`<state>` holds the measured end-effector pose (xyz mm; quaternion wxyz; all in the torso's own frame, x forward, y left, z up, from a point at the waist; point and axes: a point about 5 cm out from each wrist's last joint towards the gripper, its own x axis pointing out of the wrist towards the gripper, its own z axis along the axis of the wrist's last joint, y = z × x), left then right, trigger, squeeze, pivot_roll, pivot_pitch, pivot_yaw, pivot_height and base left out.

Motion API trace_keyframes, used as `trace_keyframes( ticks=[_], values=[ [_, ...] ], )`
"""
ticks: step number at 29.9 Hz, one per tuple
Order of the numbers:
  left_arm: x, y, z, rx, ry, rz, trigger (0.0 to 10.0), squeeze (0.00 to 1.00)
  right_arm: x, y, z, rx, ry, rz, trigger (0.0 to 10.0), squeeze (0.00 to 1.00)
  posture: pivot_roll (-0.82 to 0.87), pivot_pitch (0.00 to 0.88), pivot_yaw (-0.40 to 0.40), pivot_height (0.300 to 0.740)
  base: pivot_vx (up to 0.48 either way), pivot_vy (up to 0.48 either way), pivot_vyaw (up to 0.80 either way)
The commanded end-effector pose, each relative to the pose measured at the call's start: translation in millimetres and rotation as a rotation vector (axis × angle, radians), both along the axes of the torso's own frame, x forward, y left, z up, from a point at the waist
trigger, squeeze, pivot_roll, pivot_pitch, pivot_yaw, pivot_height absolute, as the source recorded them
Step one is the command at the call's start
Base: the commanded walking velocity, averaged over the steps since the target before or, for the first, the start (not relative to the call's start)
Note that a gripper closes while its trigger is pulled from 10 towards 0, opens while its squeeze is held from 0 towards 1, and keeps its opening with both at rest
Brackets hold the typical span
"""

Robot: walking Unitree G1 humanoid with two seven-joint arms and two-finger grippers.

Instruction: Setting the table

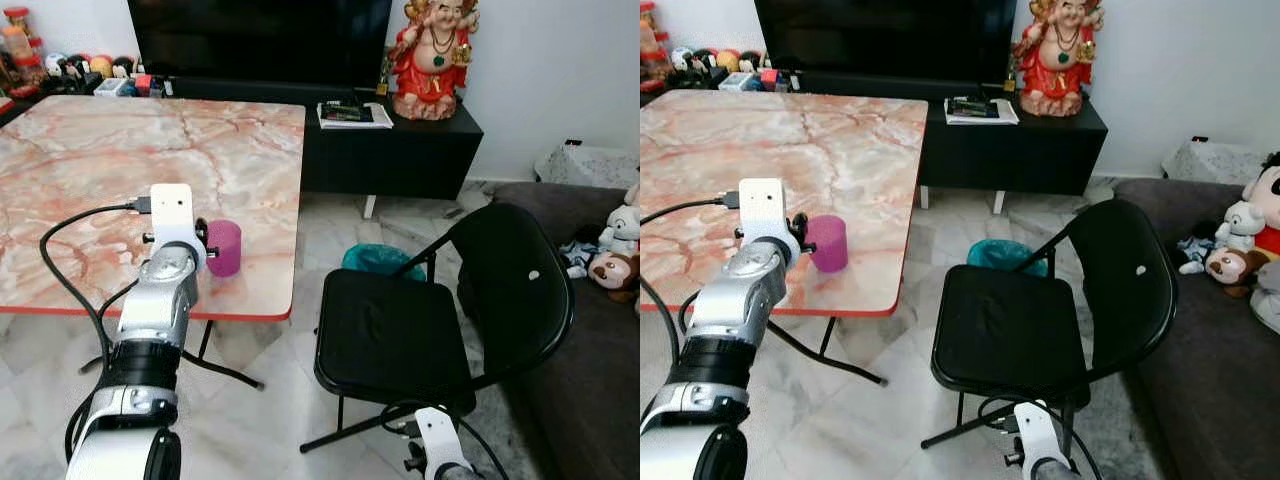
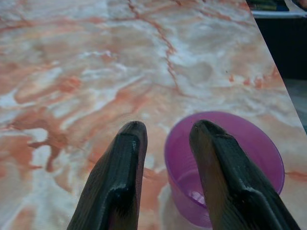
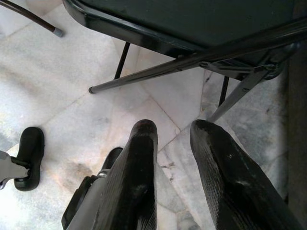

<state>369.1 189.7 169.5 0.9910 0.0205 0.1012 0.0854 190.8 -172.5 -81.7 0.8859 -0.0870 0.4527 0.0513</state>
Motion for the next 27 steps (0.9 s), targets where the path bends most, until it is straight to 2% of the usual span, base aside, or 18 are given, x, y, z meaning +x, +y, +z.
trace_keyframes(
  ticks=[1,11,16,27],
  values=[
    [4.5,-3.6,2,-0.019,-0.004,-0.013,10.0,0.0,3.1,-2.9,2,-0.002,-0.008,-0.004,10.0,0.0,-0.03,0.0,-0.077,0.74,0.0,0.0,0.0],
    [12.7,-5.4,7,-0.024,0.001,-0.003,10.0,0.0,4.0,-2.9,2,0.001,-0.013,-0.01,10.0,0.0,-0.03,0.0,-0.073,0.74,0.0,0.0,0.0],
    [13.5,-6.0,0,-0.035,0.039,-0.003,10.0,0.0,4.6,-2.6,3,0.002,-0.013,-0.01,10.0,0.0,-0.03,0.0,-0.072,0.74,0.0,0.0,0.0],
    [15.5,-6.9,-2,-0.052,0.059,0.012,10.0,0.0,6.4,-1.6,3,0.006,-0.018,-0.01,10.0,0.0,-0.03,0.0,-0.069,0.74,0.0,0.0,0.0]
  ],
)
